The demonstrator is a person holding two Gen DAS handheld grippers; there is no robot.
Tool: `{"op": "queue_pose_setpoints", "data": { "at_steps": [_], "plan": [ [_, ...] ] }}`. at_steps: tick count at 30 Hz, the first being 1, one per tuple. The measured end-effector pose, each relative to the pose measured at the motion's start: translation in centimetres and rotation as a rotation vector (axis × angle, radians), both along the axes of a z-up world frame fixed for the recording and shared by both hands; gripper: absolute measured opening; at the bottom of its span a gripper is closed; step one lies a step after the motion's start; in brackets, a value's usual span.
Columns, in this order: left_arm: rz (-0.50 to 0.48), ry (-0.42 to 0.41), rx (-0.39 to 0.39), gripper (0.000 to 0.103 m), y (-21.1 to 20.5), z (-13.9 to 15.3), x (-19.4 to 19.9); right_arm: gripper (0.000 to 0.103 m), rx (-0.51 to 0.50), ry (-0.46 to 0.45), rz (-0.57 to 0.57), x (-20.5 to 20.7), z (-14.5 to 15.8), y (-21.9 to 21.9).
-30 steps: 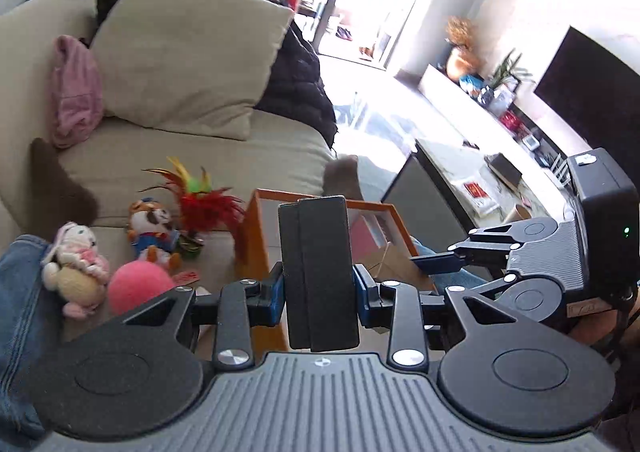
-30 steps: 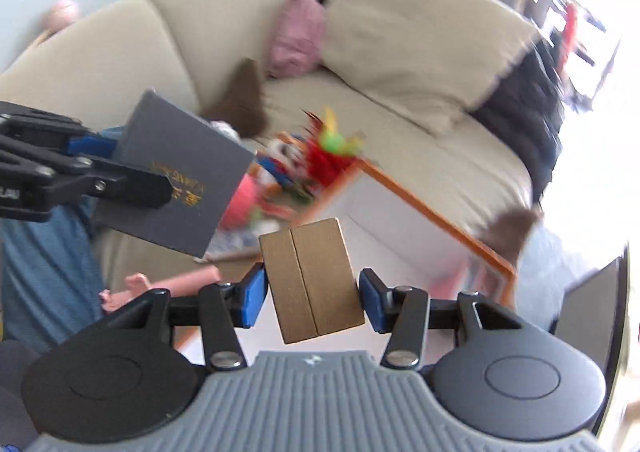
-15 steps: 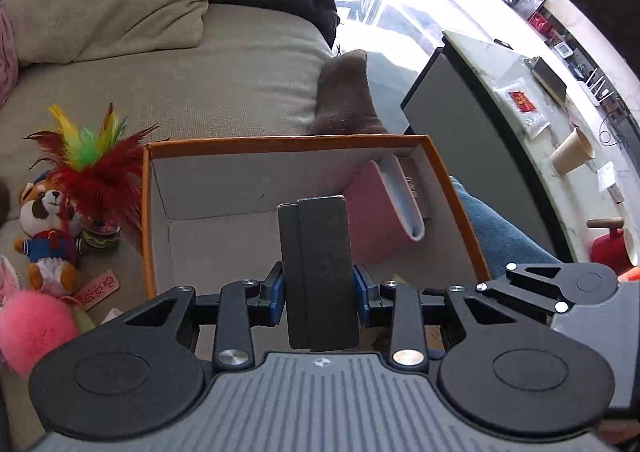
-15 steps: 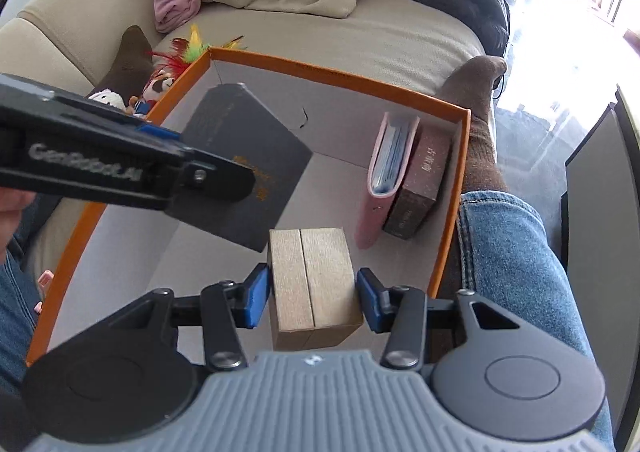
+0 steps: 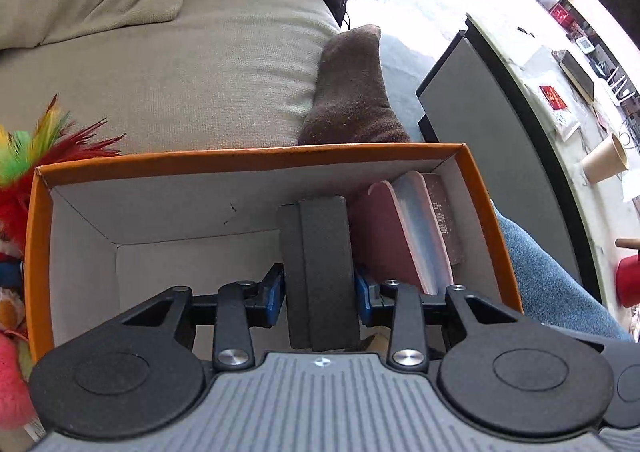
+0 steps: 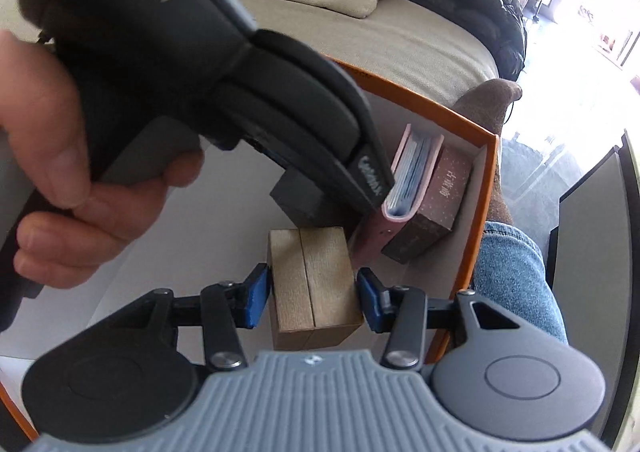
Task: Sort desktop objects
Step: 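Lower the black box and wooden block into the shoebox with both tools, then open both tools to release the black box and wooden block in the shoebox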
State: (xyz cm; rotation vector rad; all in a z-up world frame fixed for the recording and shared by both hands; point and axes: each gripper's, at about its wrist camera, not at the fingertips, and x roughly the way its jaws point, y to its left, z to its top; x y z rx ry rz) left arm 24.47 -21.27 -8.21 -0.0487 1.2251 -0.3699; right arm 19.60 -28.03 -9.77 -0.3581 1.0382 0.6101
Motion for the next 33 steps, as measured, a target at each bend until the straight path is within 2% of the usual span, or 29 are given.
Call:
{"op": "queue_pose_setpoints", "data": {
  "at_steps": [2, 6, 10, 16, 21, 25, 28, 30, 33],
  "plan": [
    [0.013, 0.015, -0.05, 0.047, 0.4, -0.1, 0.3, 0.05, -0.001, 0.007, 0.007, -0.2, 0.0, 0.0],
    [0.027, 0.02, -0.102, 0.054, 1.2, 0.3, 0.5, 0.05, -0.009, 0.01, 0.025, -1.0, 0.3, 0.2],
    [0.014, 0.005, -0.14, 0.056, 2.2, 2.1, 0.0, 0.05, 0.044, 0.059, 0.006, -1.1, 0.7, 0.4],
    [0.017, -0.112, -0.141, 0.056, 5.1, 6.6, -2.1, 0.05, 0.125, 0.115, -0.045, -1.1, 0.2, 1.9],
    [0.065, -0.229, -0.112, 0.056, 8.1, 9.3, -4.4, 0.05, 0.136, 0.098, -0.172, 0.2, -0.9, 3.4],
    [0.112, -0.273, -0.036, 0.056, 9.8, 9.7, -5.8, 0.049, 0.133, 0.1, -0.256, 1.0, -1.9, 3.7],
    [0.131, -0.28, -0.031, 0.056, 11.1, 9.6, -6.6, 0.05, 0.139, 0.093, -0.282, 0.8, -1.8, 3.6],
    [0.148, -0.271, -0.053, 0.056, 12.2, 9.5, -7.0, 0.063, 0.131, 0.09, -0.281, 0.2, -1.1, 3.9],
    [0.178, -0.273, -0.067, 0.056, 13.6, 9.3, -7.6, 0.066, 0.135, 0.088, -0.268, -0.7, -0.3, 2.7]
  ]
}}
